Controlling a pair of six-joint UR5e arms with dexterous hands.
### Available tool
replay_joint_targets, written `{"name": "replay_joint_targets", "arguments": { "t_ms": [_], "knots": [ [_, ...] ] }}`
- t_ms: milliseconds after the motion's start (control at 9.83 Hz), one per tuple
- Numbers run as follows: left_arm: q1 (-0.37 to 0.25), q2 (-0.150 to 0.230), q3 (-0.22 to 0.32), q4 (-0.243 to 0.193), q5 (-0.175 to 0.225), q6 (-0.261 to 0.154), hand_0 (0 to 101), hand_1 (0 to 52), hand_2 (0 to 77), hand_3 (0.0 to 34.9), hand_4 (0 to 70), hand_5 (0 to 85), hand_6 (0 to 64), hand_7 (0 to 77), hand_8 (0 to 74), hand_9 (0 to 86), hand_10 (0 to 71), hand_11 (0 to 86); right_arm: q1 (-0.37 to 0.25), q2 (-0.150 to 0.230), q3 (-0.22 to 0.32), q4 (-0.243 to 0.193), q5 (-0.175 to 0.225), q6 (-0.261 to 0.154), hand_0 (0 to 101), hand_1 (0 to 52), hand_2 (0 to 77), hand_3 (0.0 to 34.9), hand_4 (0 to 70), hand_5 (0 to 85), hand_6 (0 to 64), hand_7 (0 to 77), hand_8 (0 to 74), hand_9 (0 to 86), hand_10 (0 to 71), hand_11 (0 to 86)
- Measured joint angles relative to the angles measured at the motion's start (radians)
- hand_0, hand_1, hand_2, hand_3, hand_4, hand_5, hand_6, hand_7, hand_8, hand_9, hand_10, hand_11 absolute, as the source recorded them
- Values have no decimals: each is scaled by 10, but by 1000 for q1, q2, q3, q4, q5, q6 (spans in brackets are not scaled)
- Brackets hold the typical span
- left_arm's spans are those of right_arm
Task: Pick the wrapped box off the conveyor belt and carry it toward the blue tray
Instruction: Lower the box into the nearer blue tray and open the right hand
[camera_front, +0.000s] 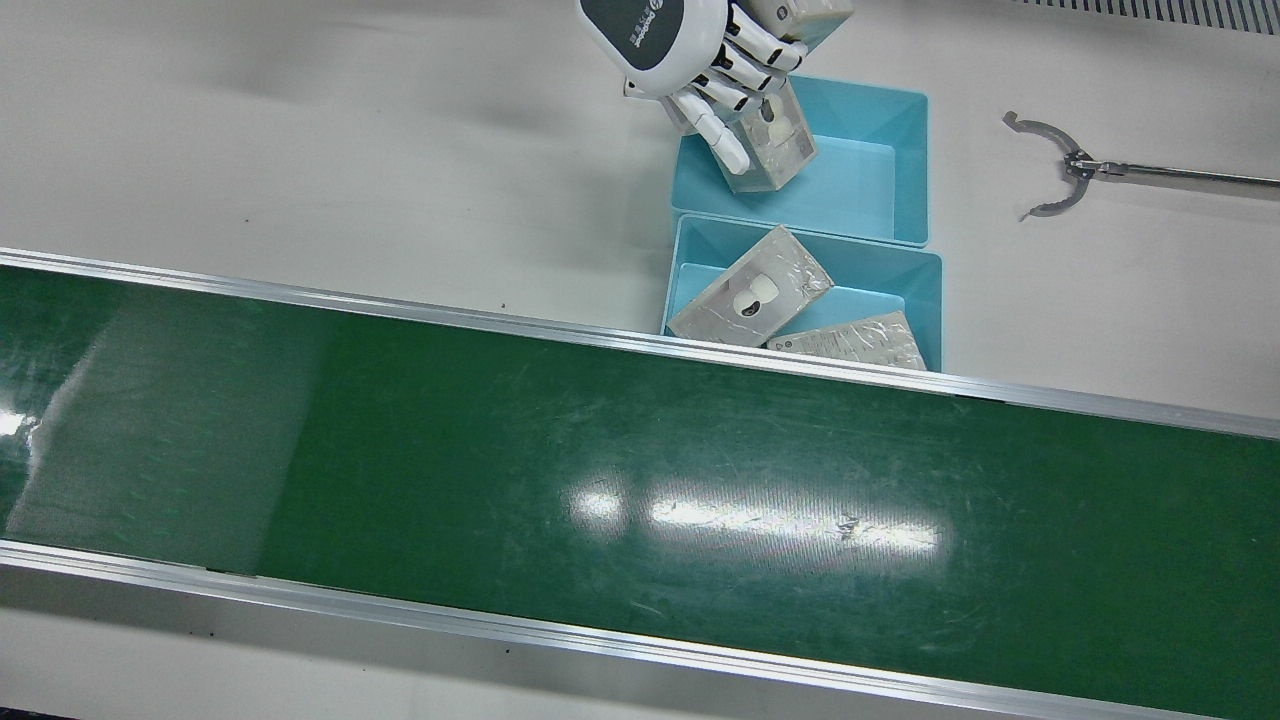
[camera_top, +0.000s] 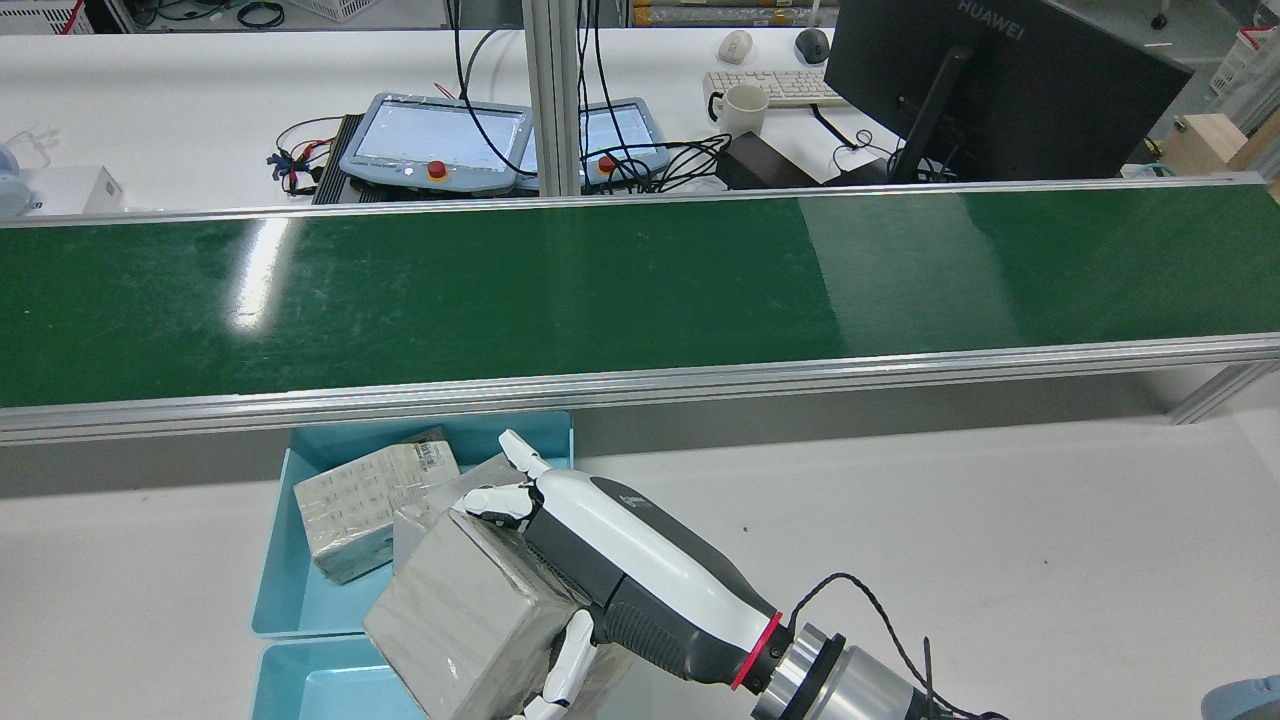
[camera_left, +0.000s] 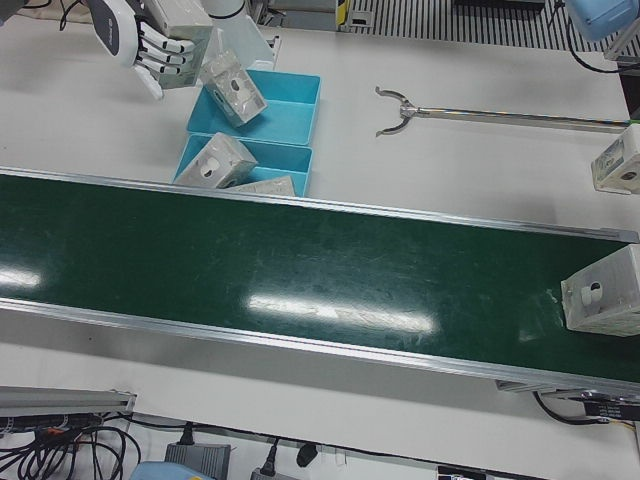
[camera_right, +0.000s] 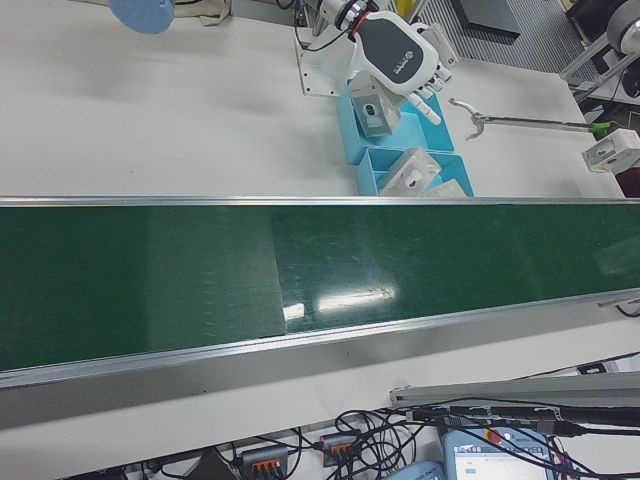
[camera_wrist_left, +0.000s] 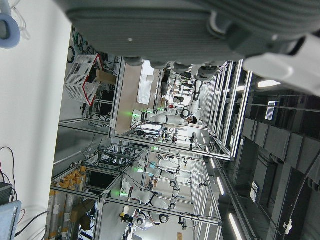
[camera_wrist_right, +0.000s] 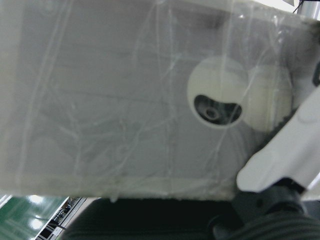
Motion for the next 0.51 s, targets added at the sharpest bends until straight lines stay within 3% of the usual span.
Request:
{"name": "replay_joint_targets", "arguments": {
  "t_ms": [102,203,305,407,508],
  "knots": [
    [0,0,0,0,0,0,0,0,5,0,0,5,0,5,5,0,0,0,-12,2,1,1,0,0,468,0,295,19,267,431,360,404,393,507,54,82],
    [0,0,0,0,0,0,0,0,11,0,0,5,0,5,0,5,5,0,-19,3,2,2,1,1,473,11,202,103,235,398,360,404,387,502,11,22],
    [0,0,0,0,0,0,0,0,11,0,0,5,0,5,0,5,5,0,-23,4,3,4,1,3,473,11,202,103,235,398,360,404,387,502,11,22],
    [0,0,0,0,0,0,0,0,11,0,0,5,0,5,0,5,0,0,-26,4,3,4,1,4,461,120,71,173,131,185,316,365,300,464,0,16],
    [0,0,0,0,0,0,0,0,5,0,0,5,0,5,0,5,0,0,-27,4,4,5,1,5,461,120,71,173,131,185,316,365,300,464,0,16]
  ]
}}
